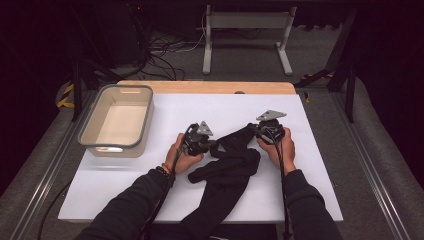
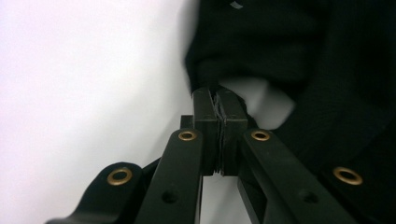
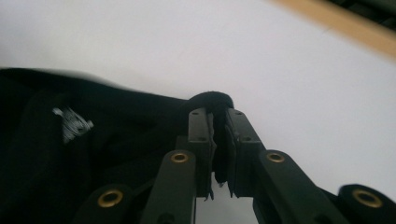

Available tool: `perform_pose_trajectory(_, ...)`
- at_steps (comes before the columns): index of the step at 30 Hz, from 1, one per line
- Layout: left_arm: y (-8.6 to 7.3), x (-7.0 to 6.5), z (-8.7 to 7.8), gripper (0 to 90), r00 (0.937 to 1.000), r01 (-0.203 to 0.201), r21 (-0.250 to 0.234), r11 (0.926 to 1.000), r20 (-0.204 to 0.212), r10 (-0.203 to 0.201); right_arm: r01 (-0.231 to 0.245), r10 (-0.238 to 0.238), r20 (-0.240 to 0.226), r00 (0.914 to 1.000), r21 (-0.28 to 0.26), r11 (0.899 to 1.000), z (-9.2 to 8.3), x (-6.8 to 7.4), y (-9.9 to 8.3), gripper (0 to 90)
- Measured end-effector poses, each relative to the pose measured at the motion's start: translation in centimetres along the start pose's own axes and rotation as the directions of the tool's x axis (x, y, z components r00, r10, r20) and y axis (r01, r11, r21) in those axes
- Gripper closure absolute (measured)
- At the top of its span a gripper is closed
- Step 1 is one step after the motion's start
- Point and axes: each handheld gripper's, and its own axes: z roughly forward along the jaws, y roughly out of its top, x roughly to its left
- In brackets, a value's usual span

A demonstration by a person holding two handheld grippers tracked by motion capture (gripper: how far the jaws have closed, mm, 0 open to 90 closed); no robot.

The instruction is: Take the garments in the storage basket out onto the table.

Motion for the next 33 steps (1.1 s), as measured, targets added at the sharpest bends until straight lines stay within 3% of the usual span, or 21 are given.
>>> perform_pose_trajectory(1,0.6,0.8,-0.9,88.9,0.9996,0.004,-0.027,0.9996,-0.027,-0.004,0.006,-0.005,0.024,0.9997,-0.024,1.0,-0.5,-0.1,0.3,81.6)
perform_pose_trajectory(2,1.6,1.9,-2.2,88.9,0.9973,0.007,-0.062,0.998,-0.073,-0.012,-0.016,0.022,0.064,0.9977,-0.094,0.995,-1.8,-0.3,1.4,81.4)
perform_pose_trajectory(4,3.1,3.2,-3.6,89.0,0.9948,0.018,-0.108,0.994,-0.098,-0.029,-0.039,0.05,0.069,0.9964,-0.155,0.987,-2.8,-0.4,2.2,81.5)
perform_pose_trajectory(9,6.0,4.7,-5.4,88.8,0.9814,-0.023,-0.139,0.99,-0.192,-0.004,-0.036,0.063,0.102,0.9928,-0.25,0.967,-4.3,-0.3,4.8,81.2)
perform_pose_trajectory(11,6.7,5.3,-5.5,88.7,0.9755,-0.032,-0.137,0.9901,-0.22,0.001,-0.043,0.074,0.102,0.992,-0.279,0.959,-4.6,-0.3,5.5,81.2)
perform_pose_trajectory(12,6.7,5.3,-5.5,88.6,0.9755,-0.032,-0.137,0.9901,-0.22,0.001,-0.043,0.074,0.102,0.992,-0.279,0.959,-4.6,-0.3,5.5,81.2)
perform_pose_trajectory(13,7.1,5.7,-5.4,88.7,0.9707,-0.039,-0.13,0.9907,-0.24,0.007,-0.041,0.081,0.123,0.9891,-0.299,0.953,-4.6,-0.4,5.9,81.3)
perform_pose_trajectory(14,7.1,5.7,-5.4,88.7,0.9707,-0.039,-0.13,0.9907,-0.24,0.007,-0.041,0.081,0.123,0.9891,-0.299,0.953,-4.6,-0.4,5.9,81.3)
perform_pose_trajectory(16,7.6,6.4,-4.6,88.6,0.9634,-0.058,-0.091,0.9942,-0.266,0.032,-0.026,0.077,0.159,0.9843,-0.299,0.954,-4.1,-0.7,6.3,81.3)
perform_pose_trajectory(18,7.9,6.7,-3.7,88.7,0.9534,-0.079,-0.051,0.9956,-0.296,0.06,-0.047,0.097,0.156,0.983,-0.298,0.954,-3.6,-1.1,6.5,81.4)
perform_pose_trajectory(20,8.1,7.1,-2.9,88.7,0.9473,-0.074,-0.022,0.9971,-0.314,0.063,-0.061,0.112,0.157,0.9812,-0.302,0.952,-2.9,-1.4,6.5,81.3)
perform_pose_trajectory(22,8.1,7.4,-2.4,88.6,0.9479,-0.059,-0.017,0.9981,-0.315,0.05,-0.084,0.134,0.155,0.9788,-0.293,0.953,-2.0,-1.6,6.4,81.3)
perform_pose_trajectory(23,8.0,7.8,-1.9,88.6,0.9526,-0.036,-0.025,0.999,-0.303,0.027,-0.084,0.134,0.155,0.9788,-0.293,0.953,-2.0,-1.6,6.4,81.3)
perform_pose_trajectory(24,7.7,8.2,-1.0,88.5,0.956,-0.008,-0.023,0.9997,-0.293,0.001,-0.092,0.138,0.159,0.9775,-0.267,0.959,-0.9,-1.8,6.2,81.3)
perform_pose_trajectory(27,7.3,8.6,-0.2,87.0,0.9569,0.019,-0.023,0.9996,-0.289,-0.025,-0.108,0.153,0.158,0.9755,-0.26,0.96,-0.2,-1.8,6.0,81.3)
perform_pose_trajectory(28,6.9,8.9,0.4,83.4,0.9569,0.068,-0.034,0.9971,-0.281,-0.075,-0.105,0.149,0.165,0.9749,-0.252,0.962,0.1,-1.8,6.0,81.2)
perform_pose_trajectory(29,6.7,9.0,0.6,80.0,0.9587,0.091,-0.035,0.9952,-0.267,-0.097,-0.104,0.148,0.168,0.9746,-0.246,0.964,0.2,-1.8,6.0,81.1)
perform_pose_trajectory(31,6.4,8.8,0.9,75.4,0.9606,0.106,-0.037,0.9936,-0.254,-0.112,-0.11,0.15,0.163,0.9751,-0.232,0.967,0.5,-1.8,5.8,80.0)
perform_pose_trajectory(33,6.3,8.5,0.9,70.1,0.9597,0.11,-0.036,0.9933,-0.256,-0.115,-0.119,0.155,0.165,0.974,-0.21,0.97,0.6,-1.8,5.6,73.2)
